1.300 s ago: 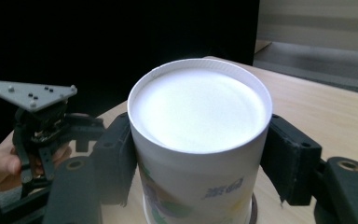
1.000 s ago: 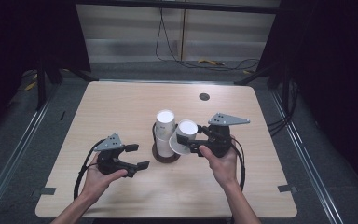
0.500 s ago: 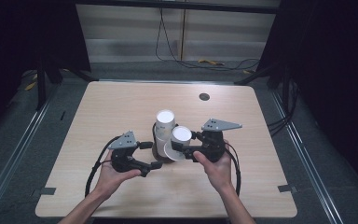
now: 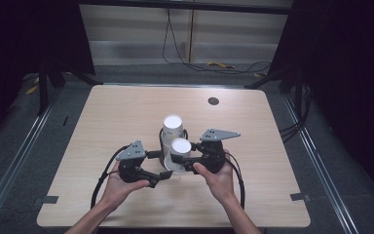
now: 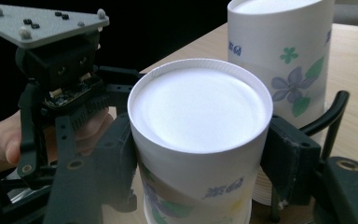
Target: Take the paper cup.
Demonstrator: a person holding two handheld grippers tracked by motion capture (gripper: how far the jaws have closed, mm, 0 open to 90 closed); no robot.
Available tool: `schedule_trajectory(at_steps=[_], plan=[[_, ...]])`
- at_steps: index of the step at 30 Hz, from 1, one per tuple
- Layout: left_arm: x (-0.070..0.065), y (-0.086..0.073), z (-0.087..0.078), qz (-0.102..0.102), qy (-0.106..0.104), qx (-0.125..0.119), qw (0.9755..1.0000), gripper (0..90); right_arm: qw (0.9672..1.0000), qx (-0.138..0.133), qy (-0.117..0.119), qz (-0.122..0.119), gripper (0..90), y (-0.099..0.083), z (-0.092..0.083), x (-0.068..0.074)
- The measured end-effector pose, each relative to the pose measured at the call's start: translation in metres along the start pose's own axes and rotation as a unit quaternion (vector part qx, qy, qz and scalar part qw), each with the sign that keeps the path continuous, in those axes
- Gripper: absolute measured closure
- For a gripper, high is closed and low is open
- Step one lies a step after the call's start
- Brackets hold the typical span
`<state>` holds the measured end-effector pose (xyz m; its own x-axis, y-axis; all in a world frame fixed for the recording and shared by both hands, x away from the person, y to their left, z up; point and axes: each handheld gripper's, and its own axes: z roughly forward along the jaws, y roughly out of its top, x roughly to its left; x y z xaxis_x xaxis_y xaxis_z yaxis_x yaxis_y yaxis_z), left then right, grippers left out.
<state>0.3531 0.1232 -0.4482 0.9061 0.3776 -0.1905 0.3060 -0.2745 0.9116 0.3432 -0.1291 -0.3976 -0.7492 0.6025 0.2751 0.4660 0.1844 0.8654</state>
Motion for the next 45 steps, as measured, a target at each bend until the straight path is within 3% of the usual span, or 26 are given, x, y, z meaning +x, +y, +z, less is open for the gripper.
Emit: schedule_trajectory(at_steps=[4, 15, 21, 31, 39, 41, 45], plan=[[0.003, 0.000, -0.002, -0.006, -0.003, 0.000, 1.0000, 17.2, 1.0000, 0.000, -0.001, -0.003, 34.0, -0.001, 0.003, 0.002], [-0.006, -0.001, 0.004, 0.014, -0.009, 0.016, 0.9997, 16.0, 0.9999, 0.005, 0.009, -0.008, 33.8, -0.002, 0.010, 0.007], [-0.005, -0.003, 0.005, 0.006, -0.010, 0.012, 0.9999, 16.4, 0.9998, 0.010, 0.016, -0.004, 33.8, -0.004, 0.015, 0.011], [-0.007, -0.005, 0.009, 0.013, -0.010, 0.025, 0.9996, 16.6, 0.9996, 0.020, 0.018, -0.009, 33.8, -0.007, 0.023, 0.016], [-0.006, -0.003, 0.007, 0.008, -0.010, 0.011, 0.9999, 16.5, 0.9996, 0.010, 0.025, -0.003, 33.8, -0.007, 0.023, 0.020], [-0.007, -0.004, 0.004, 0.016, -0.008, 0.008, 0.9998, 20.8, 0.9997, 0.014, 0.020, -0.010, 33.4, -0.007, 0.023, 0.022], [-0.008, -0.002, 0.002, 0.022, -0.007, 0.002, 0.9997, 23.1, 0.9996, 0.004, 0.026, -0.002, 31.9, -0.005, 0.022, 0.020]])
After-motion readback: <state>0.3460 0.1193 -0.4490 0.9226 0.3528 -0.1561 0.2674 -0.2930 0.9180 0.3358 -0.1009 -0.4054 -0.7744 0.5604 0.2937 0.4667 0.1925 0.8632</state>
